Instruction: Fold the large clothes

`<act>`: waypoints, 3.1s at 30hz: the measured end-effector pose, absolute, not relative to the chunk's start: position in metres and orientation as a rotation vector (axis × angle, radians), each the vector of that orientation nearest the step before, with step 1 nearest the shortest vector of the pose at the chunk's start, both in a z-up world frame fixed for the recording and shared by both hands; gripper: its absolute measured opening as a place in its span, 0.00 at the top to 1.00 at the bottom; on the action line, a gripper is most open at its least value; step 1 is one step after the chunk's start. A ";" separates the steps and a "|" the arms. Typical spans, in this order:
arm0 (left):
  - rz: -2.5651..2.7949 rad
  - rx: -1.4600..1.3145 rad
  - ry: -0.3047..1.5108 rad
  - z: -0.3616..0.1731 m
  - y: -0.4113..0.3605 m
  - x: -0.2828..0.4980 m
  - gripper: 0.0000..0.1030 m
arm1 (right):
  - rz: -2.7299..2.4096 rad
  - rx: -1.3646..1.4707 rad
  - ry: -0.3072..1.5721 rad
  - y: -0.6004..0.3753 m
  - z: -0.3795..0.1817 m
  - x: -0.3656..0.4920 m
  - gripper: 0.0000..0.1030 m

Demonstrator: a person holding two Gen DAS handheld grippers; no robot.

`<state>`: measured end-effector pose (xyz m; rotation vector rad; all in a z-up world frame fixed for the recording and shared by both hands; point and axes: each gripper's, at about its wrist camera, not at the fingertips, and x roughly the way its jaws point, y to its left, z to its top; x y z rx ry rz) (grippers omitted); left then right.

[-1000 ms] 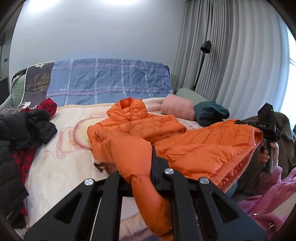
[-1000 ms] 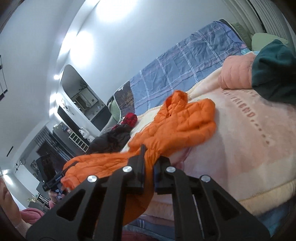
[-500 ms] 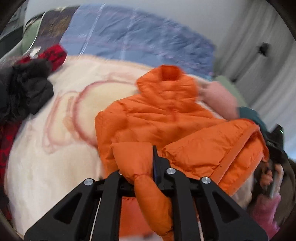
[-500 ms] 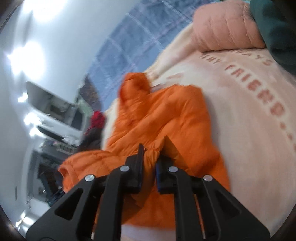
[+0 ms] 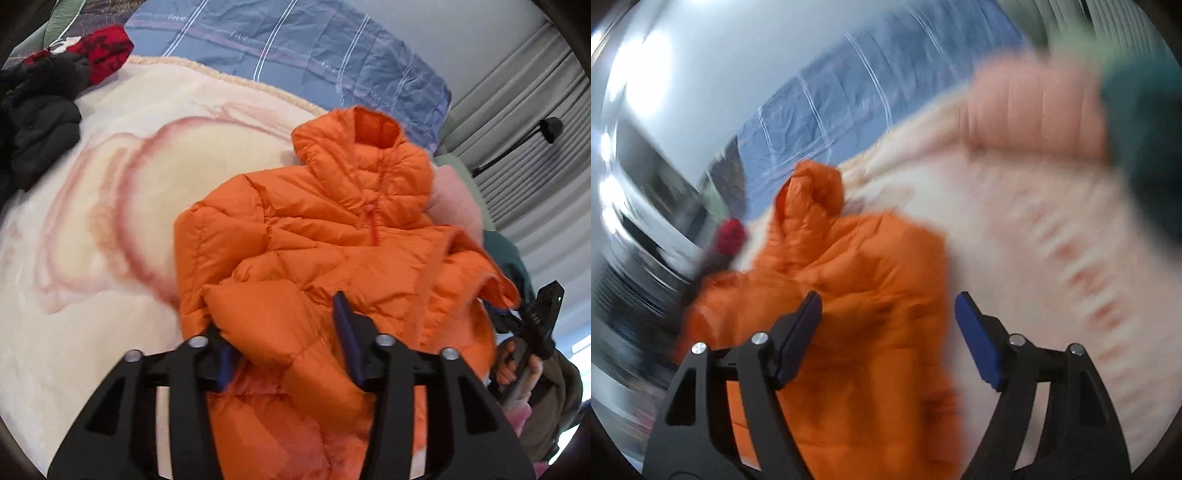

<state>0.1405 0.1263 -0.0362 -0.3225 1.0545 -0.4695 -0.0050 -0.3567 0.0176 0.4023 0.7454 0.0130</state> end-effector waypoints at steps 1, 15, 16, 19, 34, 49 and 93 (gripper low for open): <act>-0.478 -0.320 1.045 -0.030 0.129 0.135 0.44 | 0.001 0.309 0.726 -0.349 0.025 -0.011 0.23; -0.570 -0.330 1.009 -0.012 0.122 0.130 0.20 | 0.248 0.113 0.816 -0.300 0.025 0.075 0.94; -0.574 -0.351 1.010 -0.012 0.127 0.130 0.20 | 0.231 0.156 0.834 -0.306 0.023 0.076 0.95; -0.578 -0.418 0.984 -0.011 0.147 0.127 0.16 | 0.133 0.185 0.865 -0.322 0.017 0.069 0.95; -0.180 0.169 0.871 -0.044 0.062 0.171 0.15 | -0.079 0.098 0.959 -0.310 -0.011 0.092 0.73; -0.286 -0.064 0.784 0.004 0.084 0.139 0.32 | 0.109 0.060 0.699 -0.263 0.054 0.034 0.62; -0.532 -0.038 0.958 -0.065 -0.040 0.175 0.42 | 0.295 0.631 1.011 -0.325 0.019 0.238 0.07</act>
